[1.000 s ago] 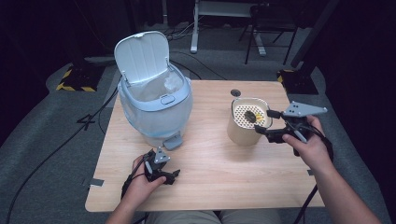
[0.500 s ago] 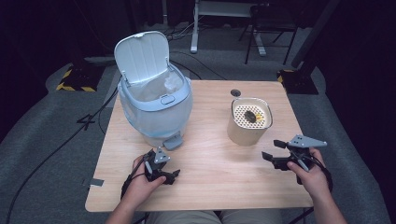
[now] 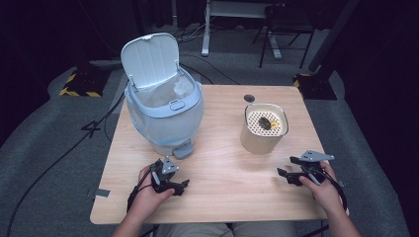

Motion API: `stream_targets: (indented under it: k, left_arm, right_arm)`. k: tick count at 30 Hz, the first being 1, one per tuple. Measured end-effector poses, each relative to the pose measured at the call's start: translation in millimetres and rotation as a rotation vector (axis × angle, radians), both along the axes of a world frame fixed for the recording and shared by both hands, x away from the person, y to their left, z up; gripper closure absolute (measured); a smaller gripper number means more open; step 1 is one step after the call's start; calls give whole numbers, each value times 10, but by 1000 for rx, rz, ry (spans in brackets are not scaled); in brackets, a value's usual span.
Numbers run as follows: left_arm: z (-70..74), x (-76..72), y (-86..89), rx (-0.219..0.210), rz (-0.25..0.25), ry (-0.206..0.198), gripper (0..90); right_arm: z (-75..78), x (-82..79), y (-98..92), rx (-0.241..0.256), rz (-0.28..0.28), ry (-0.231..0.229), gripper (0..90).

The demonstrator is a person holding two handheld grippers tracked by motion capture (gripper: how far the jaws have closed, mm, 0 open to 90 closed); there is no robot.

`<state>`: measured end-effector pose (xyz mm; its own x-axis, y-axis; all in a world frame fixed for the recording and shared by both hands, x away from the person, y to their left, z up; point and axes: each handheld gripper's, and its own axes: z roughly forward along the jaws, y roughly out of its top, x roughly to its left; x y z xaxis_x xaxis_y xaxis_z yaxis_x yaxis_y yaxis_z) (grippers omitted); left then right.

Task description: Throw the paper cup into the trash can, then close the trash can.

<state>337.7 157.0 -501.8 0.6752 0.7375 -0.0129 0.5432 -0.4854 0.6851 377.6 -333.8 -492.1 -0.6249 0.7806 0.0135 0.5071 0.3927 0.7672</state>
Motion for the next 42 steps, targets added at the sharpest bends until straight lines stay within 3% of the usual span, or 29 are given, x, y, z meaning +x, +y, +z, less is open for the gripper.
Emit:
stream_targets:
  k: [4, 9, 17, 24, 32, 42]
  left_arm:
    - [37, -1, 17, 16, 1, 6, 229]
    - [177, -35, 60, -36, -5, -17, 228]
    - [629, -103, 195, -98, -5, -86, 239]
    - [1016, -125, 291, -172, -49, -125, 252]
    - [1498, -22, 511, -234, -65, -177, 254]
    - [1910, 78, 692, -314, -78, -235, 259]
  right_arm:
    - [-41, -9, -9, -7, -15, -7, 222]
    - [-112, -6, 26, -53, 7, 1, 213]
    - [-117, 12, 23, -40, 9, 19, 195]
    - [-118, 22, 35, -42, 8, 20, 183]
    - [-119, 22, 35, -41, 10, 20, 183]
    - [-119, 22, 35, -41, 9, 20, 183]
